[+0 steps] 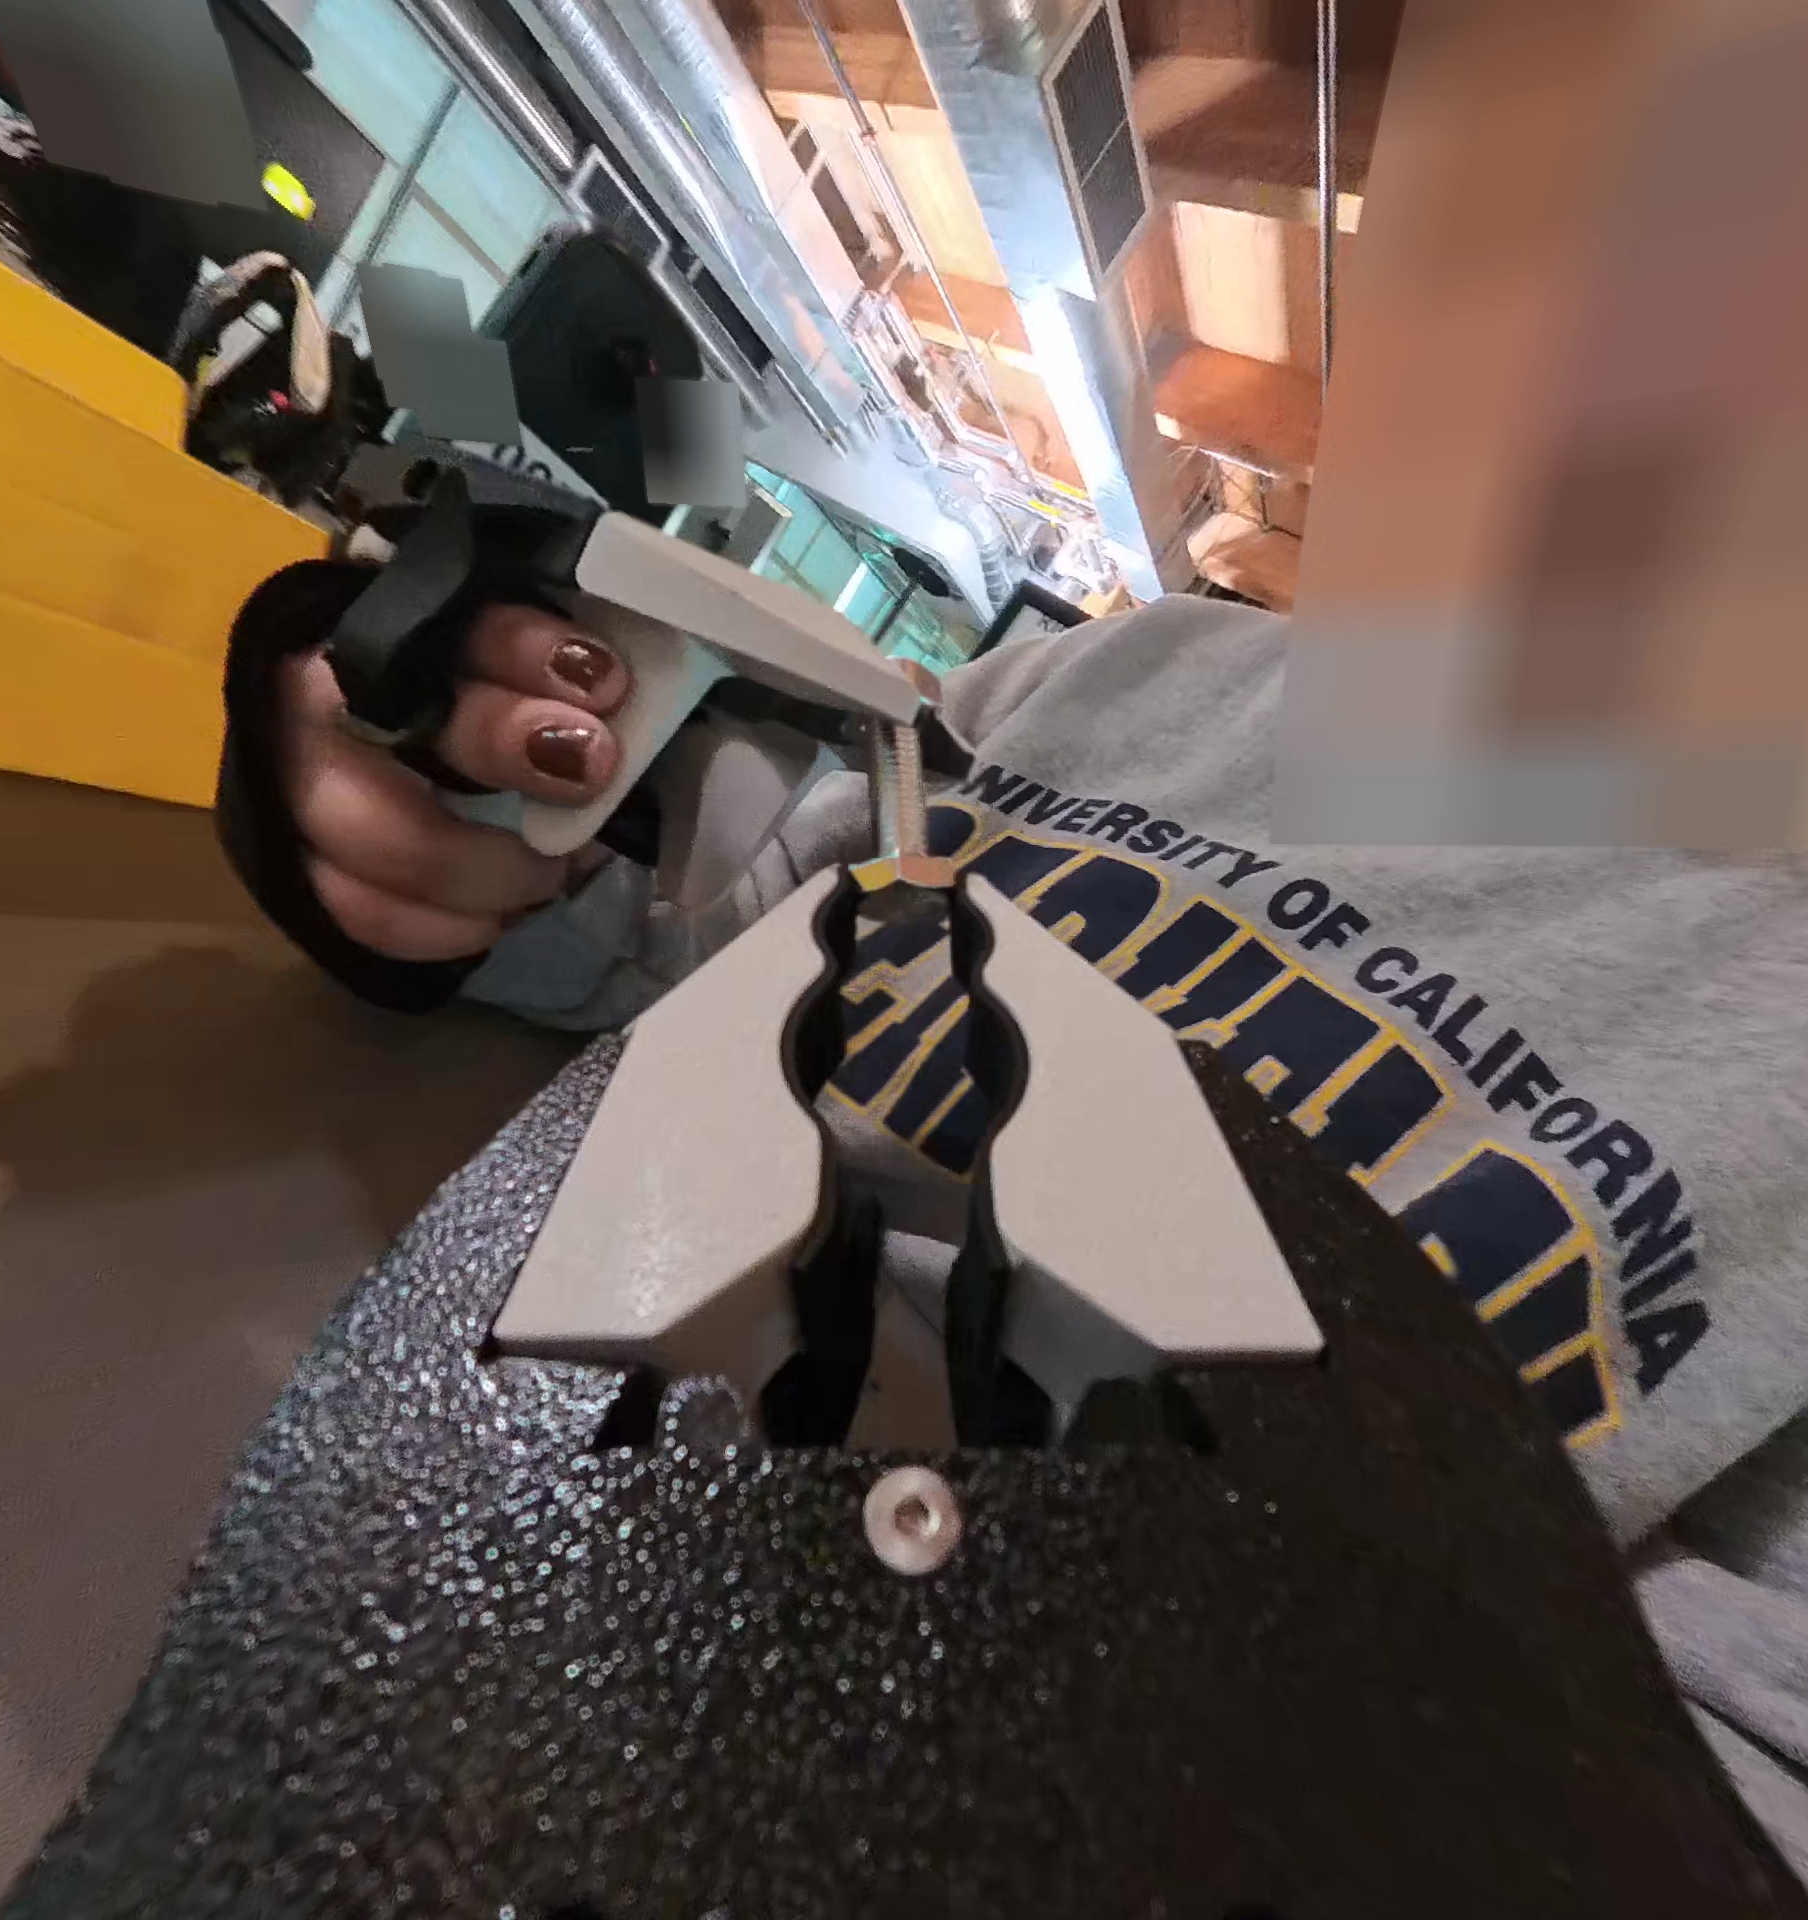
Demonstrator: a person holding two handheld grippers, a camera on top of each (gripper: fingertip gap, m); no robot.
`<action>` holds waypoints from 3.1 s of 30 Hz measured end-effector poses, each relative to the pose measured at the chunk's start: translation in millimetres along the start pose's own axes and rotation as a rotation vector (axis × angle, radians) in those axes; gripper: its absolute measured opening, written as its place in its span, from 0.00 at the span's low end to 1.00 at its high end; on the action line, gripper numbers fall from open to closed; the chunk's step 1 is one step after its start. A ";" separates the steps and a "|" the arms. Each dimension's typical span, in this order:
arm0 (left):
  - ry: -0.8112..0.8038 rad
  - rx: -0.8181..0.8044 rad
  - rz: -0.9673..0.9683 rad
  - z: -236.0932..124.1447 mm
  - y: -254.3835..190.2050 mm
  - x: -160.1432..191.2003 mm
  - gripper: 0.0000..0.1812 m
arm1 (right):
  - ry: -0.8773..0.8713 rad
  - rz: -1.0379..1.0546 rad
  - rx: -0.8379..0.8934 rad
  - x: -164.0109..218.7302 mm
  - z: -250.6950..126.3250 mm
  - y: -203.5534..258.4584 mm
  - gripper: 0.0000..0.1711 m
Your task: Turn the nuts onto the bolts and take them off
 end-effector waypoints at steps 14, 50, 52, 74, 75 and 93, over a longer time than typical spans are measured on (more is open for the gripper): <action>0.046 -0.409 0.322 -25.1 31.4 -11.7 0.09 | 0.055 0.084 0.216 13.0 -3.4 -36.1 0.10; 0.037 -0.409 0.415 -23.1 17.4 -7.5 0.09 | 0.005 0.032 0.183 10.3 1.2 -24.3 0.12; 0.036 -0.405 0.413 -23.0 17.2 -7.4 0.09 | -0.004 0.035 0.198 9.0 0.7 -26.1 0.14; -0.155 -0.505 0.576 -42.0 7.5 -33.5 0.08 | -0.101 0.155 0.347 1.9 -0.6 -51.4 0.23; -0.154 -0.524 0.580 -44.7 8.4 -34.2 0.08 | -0.108 0.163 0.343 1.5 -1.0 -51.3 0.24; -0.070 -0.626 0.718 -40.6 7.9 -34.5 0.08 | -0.176 0.277 0.337 1.7 2.9 -54.9 0.22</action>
Point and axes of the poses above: each gripper's, where its closed fingertips meet, z out along the fingers, x out of its underside, y = z × x across the jaws, the point moved 2 cm from there along -z, back along the fingers, and after that the axes turned 8 degrees about x, right-handed, at the moved point
